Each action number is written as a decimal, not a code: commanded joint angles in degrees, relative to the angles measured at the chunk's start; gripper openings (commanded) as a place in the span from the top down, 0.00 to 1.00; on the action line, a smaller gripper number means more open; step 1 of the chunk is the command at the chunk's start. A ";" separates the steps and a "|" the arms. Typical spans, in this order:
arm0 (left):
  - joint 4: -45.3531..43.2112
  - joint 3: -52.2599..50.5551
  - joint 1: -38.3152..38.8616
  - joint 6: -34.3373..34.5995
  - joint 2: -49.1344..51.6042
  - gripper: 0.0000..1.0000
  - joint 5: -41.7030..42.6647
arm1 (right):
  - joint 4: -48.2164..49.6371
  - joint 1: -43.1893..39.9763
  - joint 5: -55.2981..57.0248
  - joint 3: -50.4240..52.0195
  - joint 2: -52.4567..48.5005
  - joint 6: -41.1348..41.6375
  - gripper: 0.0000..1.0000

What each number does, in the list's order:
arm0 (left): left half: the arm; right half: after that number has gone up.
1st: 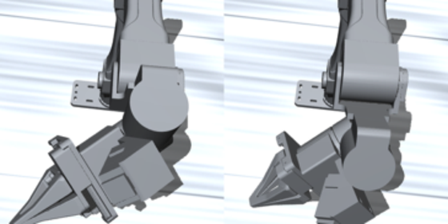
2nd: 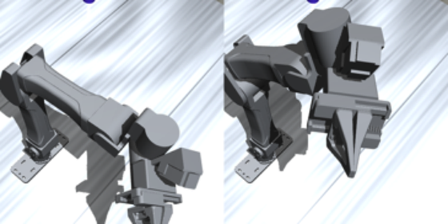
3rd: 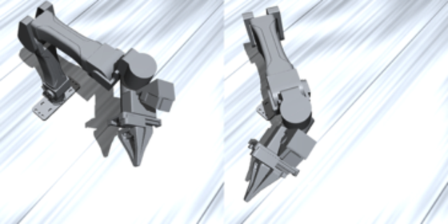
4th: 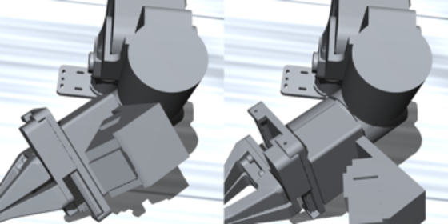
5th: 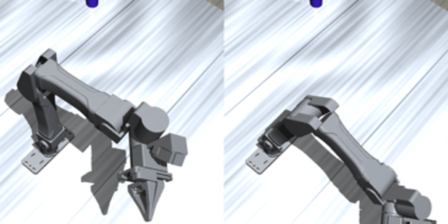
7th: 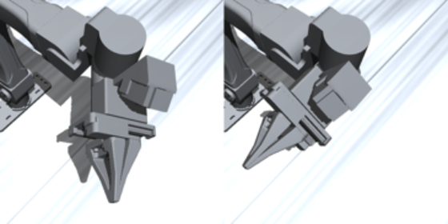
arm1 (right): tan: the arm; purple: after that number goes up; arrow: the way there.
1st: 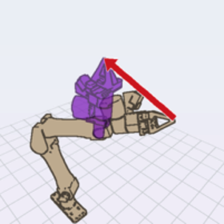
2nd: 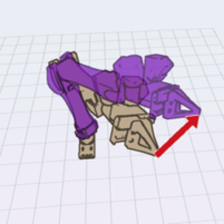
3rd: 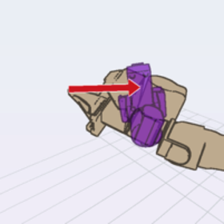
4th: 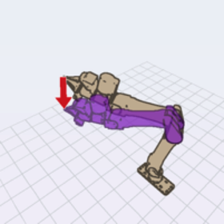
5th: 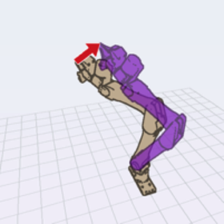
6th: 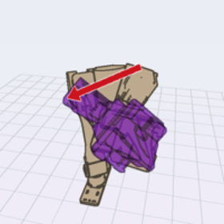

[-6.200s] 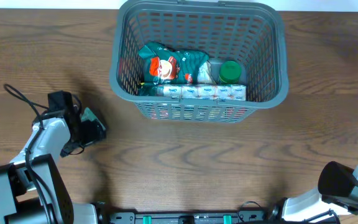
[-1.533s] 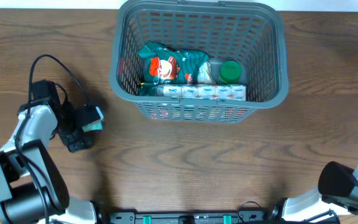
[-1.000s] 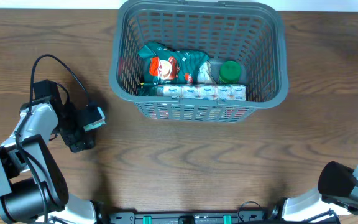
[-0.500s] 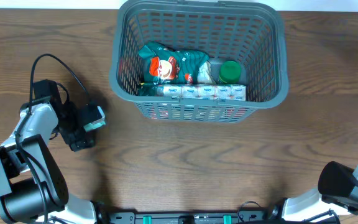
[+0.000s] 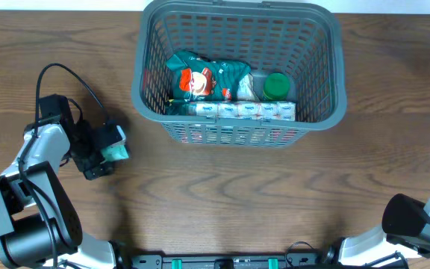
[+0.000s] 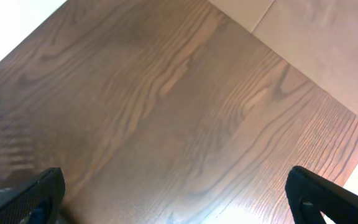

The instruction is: Pack container

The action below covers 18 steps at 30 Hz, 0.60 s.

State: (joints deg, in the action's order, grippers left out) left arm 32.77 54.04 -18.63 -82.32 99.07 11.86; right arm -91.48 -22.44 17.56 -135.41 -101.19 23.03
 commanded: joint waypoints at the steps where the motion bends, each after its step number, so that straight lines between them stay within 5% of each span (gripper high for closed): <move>1: -0.96 0.24 0.07 0.07 1.62 0.01 -0.46 | -0.02 -0.52 0.39 -0.31 0.15 0.52 0.01; 4: -0.96 0.24 0.07 0.04 1.62 0.00 -0.46 | -0.02 -0.50 0.39 -0.31 0.15 0.52 0.01; 6: -0.94 0.24 0.09 0.07 1.62 0.43 -0.44 | -0.02 -0.50 0.39 -0.31 0.15 0.52 0.01; 7: -0.92 0.24 0.09 0.07 1.62 0.52 -0.39 | -0.02 -0.52 0.39 -0.31 0.15 0.52 0.01; 10: -0.92 0.24 0.09 0.07 1.62 0.56 -0.20 | -0.02 -0.50 0.42 -0.31 0.15 0.52 0.01; 12: -0.94 0.24 0.07 0.09 1.62 0.94 1.49 | -0.02 -0.52 0.39 -0.31 0.15 0.52 0.01; 18: -0.85 0.24 0.07 0.59 1.62 0.94 5.35 | -0.02 -0.52 0.39 -0.31 0.15 0.52 0.01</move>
State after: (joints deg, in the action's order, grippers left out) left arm 31.66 54.04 -18.63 -82.32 99.48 13.65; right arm -91.48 -22.44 17.56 -135.41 -101.19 23.03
